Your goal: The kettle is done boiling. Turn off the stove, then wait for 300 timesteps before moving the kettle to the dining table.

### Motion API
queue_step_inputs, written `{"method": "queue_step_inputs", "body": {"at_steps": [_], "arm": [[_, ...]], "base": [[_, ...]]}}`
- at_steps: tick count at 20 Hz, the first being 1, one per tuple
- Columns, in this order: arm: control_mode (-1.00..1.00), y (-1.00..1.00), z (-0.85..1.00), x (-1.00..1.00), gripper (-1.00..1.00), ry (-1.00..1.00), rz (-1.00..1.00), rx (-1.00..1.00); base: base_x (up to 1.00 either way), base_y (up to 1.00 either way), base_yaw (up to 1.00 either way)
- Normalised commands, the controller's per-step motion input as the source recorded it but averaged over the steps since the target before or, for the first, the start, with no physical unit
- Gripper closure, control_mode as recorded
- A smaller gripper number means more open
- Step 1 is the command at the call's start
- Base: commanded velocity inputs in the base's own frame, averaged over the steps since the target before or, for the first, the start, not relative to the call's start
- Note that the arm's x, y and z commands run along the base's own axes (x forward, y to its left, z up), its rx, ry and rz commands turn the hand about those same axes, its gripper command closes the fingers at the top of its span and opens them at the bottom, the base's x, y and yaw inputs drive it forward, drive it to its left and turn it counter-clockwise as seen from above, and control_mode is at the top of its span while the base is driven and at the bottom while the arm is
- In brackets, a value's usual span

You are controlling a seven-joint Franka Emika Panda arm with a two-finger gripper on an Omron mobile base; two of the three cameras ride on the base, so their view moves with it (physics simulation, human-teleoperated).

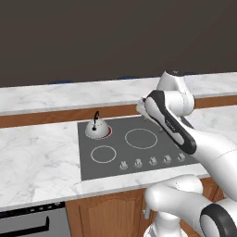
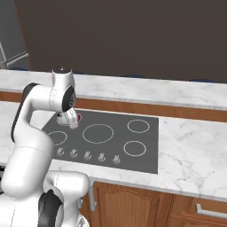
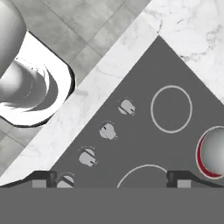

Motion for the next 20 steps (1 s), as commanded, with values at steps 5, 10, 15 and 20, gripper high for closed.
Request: {"method": "queue_step_inputs", "body": {"at_steps": [5, 10, 15, 20], "arm": [[-1.00, 0.08, -0.26, -0.09, -1.00, 0.00, 0.35, -0.05], [-1.00, 0.03, -0.35, -0.07, -1.00, 0.00, 0.34, -0.04], [-1.00, 0.01, -0.38, -0.09, -1.00, 0.00, 0.33, -0.06], [-1.00, 0.00, -0.35, 0.00, -1.00, 0.00, 0.21, -0.10]], "base": [[0.00, 0.00, 0.00], [0.00, 0.00, 0.00], [0.00, 0.00, 0.00], [0.00, 0.00, 0.00]]}}
